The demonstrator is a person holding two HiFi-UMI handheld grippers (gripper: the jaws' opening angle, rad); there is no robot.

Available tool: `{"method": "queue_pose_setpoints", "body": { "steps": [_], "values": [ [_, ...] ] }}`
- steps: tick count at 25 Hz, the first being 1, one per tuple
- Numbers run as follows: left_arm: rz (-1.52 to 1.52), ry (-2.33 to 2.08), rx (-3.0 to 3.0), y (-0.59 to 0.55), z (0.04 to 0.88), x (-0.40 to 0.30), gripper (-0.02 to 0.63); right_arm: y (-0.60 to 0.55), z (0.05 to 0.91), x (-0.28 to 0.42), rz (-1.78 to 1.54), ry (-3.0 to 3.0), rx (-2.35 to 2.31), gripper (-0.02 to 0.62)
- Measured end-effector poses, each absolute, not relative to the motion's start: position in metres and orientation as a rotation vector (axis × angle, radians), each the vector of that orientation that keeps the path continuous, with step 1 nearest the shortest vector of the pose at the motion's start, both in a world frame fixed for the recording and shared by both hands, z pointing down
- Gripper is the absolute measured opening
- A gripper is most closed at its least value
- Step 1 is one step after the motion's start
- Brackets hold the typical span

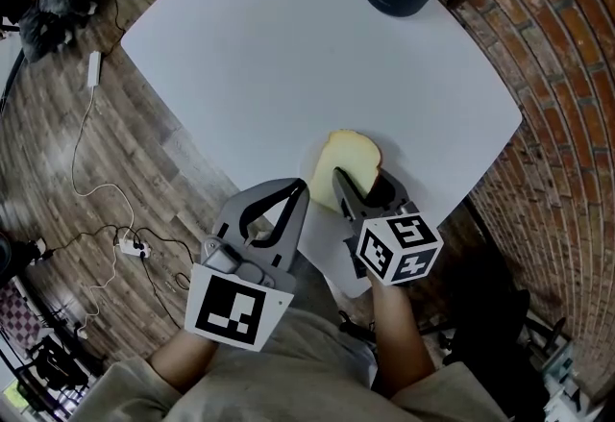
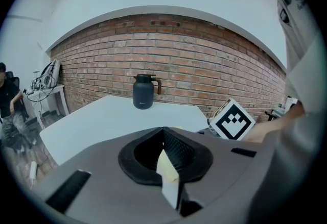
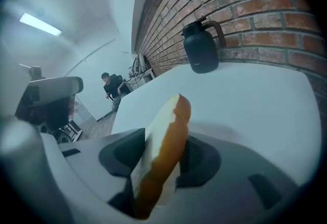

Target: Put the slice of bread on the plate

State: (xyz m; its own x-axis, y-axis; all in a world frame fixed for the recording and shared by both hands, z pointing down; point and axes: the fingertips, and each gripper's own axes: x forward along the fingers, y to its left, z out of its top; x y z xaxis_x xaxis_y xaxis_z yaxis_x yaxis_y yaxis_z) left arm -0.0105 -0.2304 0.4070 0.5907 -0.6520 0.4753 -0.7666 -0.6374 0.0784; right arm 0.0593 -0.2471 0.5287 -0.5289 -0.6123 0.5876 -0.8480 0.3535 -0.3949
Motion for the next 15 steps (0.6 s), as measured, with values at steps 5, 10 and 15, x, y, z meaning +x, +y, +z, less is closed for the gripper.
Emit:
{"method": "queue_pose_setpoints", "body": {
  "steps": [5, 10, 15],
  "values": [
    [0.596, -1.158, 2.55, -0.231, 0.408, -0.009, 0.011, -0.249, 0.533, 0.063, 0.93, -2.219, 1.339, 0.182],
    [0.598, -1.149, 2.555, -0.23, 0.407, -0.007, 0.011, -0.252, 0.534, 0.068, 0.861, -2.17, 1.371, 0.234],
    [0.591, -1.15, 2.56, -0.229, 0.405, -0.007, 0.011, -0.254, 0.534, 0.072, 0.813, -2.129, 1.404, 0.265]
  ]
}}
